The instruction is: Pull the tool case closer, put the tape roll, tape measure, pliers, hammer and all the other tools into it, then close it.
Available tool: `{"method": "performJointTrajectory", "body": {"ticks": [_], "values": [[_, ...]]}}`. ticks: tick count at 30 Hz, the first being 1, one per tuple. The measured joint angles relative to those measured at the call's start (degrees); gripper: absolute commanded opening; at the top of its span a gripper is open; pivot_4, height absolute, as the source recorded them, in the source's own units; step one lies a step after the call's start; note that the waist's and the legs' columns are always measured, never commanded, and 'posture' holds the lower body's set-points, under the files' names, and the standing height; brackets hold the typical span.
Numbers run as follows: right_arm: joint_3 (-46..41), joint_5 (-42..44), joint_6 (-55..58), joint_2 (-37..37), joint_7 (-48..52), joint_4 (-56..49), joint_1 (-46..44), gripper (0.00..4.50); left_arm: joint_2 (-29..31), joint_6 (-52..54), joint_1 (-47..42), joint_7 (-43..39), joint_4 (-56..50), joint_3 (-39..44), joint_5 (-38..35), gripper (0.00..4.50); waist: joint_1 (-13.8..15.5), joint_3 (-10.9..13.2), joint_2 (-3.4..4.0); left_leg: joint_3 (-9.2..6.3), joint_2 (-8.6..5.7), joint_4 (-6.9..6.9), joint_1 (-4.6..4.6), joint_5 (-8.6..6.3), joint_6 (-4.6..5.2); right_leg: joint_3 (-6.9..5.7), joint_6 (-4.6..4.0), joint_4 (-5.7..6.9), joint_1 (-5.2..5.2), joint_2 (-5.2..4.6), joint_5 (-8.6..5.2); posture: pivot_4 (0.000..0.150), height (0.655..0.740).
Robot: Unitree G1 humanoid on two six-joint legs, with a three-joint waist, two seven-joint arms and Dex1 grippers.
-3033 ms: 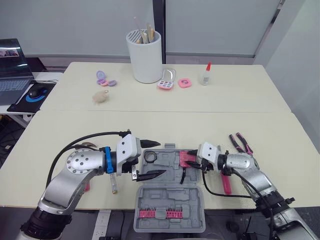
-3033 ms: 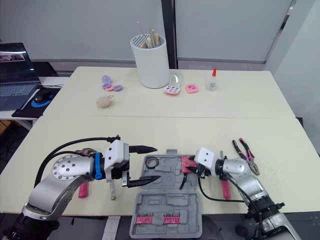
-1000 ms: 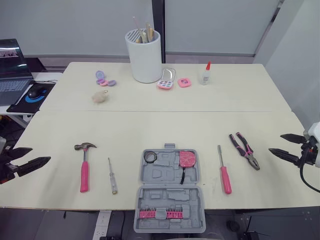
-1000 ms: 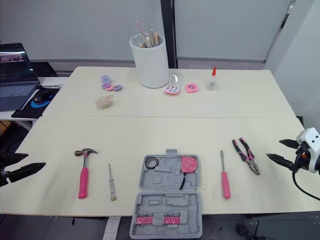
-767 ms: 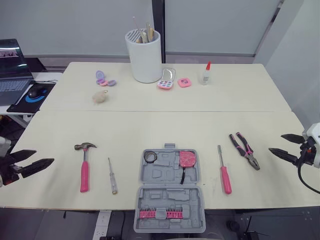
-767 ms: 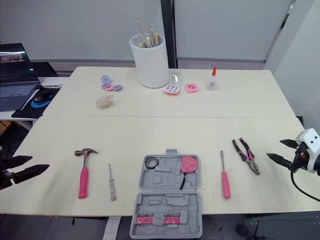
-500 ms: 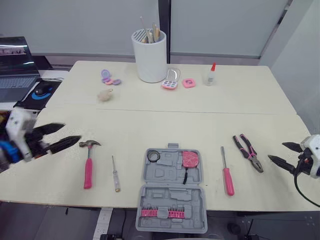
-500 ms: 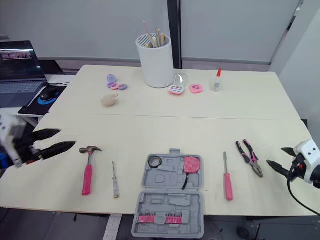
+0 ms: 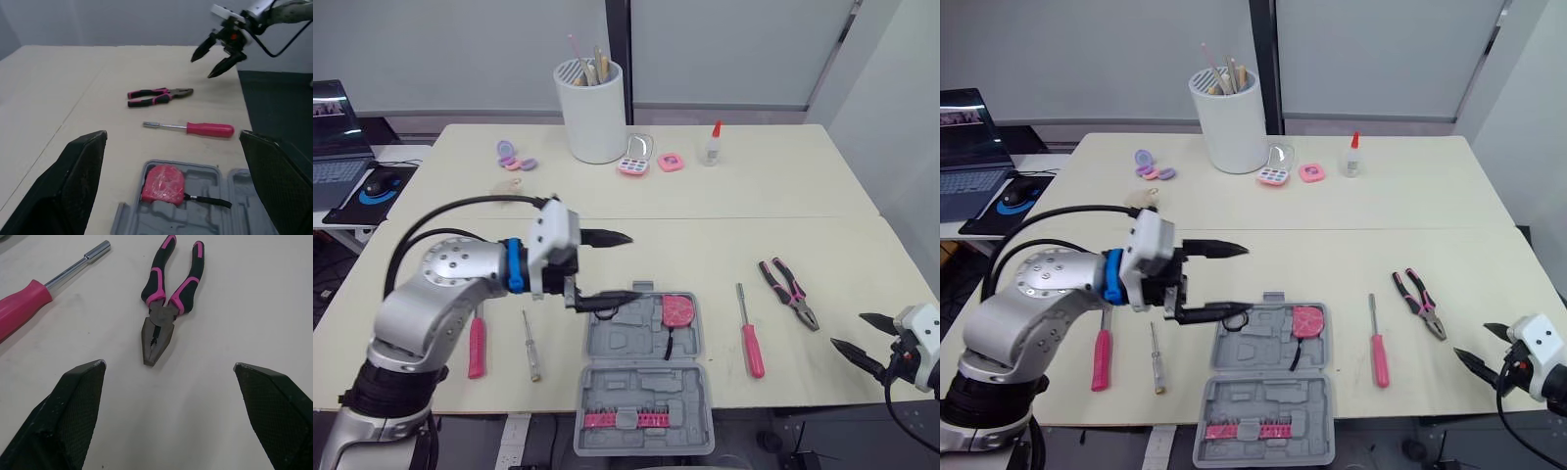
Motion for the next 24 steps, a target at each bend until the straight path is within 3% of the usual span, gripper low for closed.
{"method": "performJointTrajectory", "body": {"ticks": [11, 22, 24], "values": [[10.75, -5.88, -0.3, 3.96, -3.47, 14.1, -15.57, 4.45, -0.98, -1.68, 3.01, 1.9, -2.33, -2.51, 2.44, 4.5, 0.64, 0.0, 0.01, -0.01, -0.05, 0.05, -0.07, 0.03, -0.01, 0.04, -0.06, -0.01, -0.03, 0.08, 0.09, 0.15, 0.74], [14.69, -8.94, 0.34, 4.7, -4.89, 19.68, -20.44, 4.45, -0.75, -0.49, 1.92, 3.87, -4.1, -2.39, 2.21, 4.5, 0.68, 0.0, 0.01, -0.06, -0.03, 0.08, 0.04, 0.04, -0.01, -0.02, -0.02, 0.0, 0.09, 0.08, 0.11, 0.15, 0.74], [14.7, -8.93, 0.39, 4.98, -5.22, 20.24, -20.82, 4.07, -0.75, -0.22, 1.35, 3.87, -4.09, -2.39, 2.22, 4.5, 0.63, 0.0, 0.0, -0.06, -0.03, 0.1, 0.08, 0.04, -0.01, -0.01, -0.01, 0.0, 0.15, 0.09, 0.12, 0.15, 0.74]]}}
